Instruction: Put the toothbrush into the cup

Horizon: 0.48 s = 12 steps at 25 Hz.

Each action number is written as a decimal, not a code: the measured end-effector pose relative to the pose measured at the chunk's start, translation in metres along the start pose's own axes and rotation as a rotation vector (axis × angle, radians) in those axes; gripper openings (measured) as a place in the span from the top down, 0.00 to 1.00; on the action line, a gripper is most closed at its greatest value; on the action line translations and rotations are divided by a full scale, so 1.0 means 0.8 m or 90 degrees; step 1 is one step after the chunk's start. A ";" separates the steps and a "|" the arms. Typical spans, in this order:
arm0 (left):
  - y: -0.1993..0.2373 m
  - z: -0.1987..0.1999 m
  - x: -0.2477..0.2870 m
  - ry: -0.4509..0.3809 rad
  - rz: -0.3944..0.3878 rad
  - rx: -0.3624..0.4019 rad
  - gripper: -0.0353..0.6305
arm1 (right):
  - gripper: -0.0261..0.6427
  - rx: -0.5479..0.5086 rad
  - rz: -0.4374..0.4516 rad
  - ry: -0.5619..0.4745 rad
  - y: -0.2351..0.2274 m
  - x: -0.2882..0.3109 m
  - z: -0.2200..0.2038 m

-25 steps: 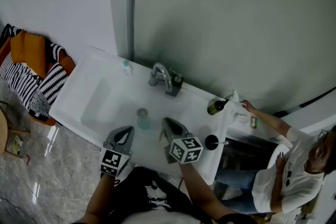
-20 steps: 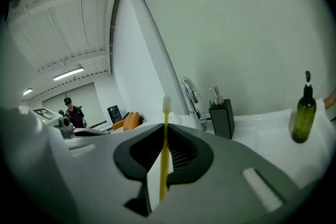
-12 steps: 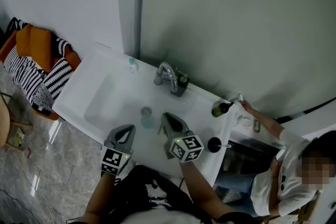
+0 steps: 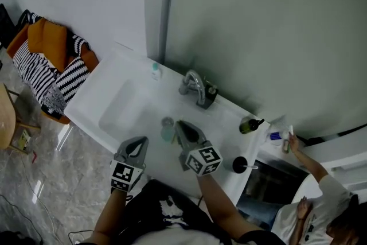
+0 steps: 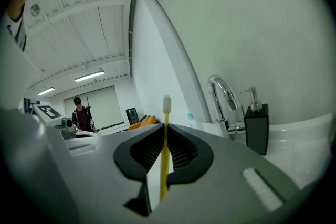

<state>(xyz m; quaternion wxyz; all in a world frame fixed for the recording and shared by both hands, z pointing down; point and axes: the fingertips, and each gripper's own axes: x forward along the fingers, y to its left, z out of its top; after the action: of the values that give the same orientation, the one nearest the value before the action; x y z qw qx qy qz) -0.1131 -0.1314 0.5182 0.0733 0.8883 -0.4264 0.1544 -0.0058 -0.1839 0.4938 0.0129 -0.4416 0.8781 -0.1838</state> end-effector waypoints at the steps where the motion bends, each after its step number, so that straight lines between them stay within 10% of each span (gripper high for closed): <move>1: 0.002 -0.001 0.000 0.000 0.003 -0.002 0.95 | 0.93 0.000 0.006 0.002 0.000 0.004 -0.001; 12: 0.018 -0.013 0.004 0.022 0.021 -0.015 0.95 | 0.93 -0.003 0.016 0.031 -0.013 0.039 -0.023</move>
<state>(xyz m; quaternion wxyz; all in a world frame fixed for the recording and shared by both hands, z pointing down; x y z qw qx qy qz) -0.1246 -0.1396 0.5290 0.0886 0.8775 -0.4412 0.1657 -0.0203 -0.2081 0.5189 -0.0069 -0.4259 0.8840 -0.1925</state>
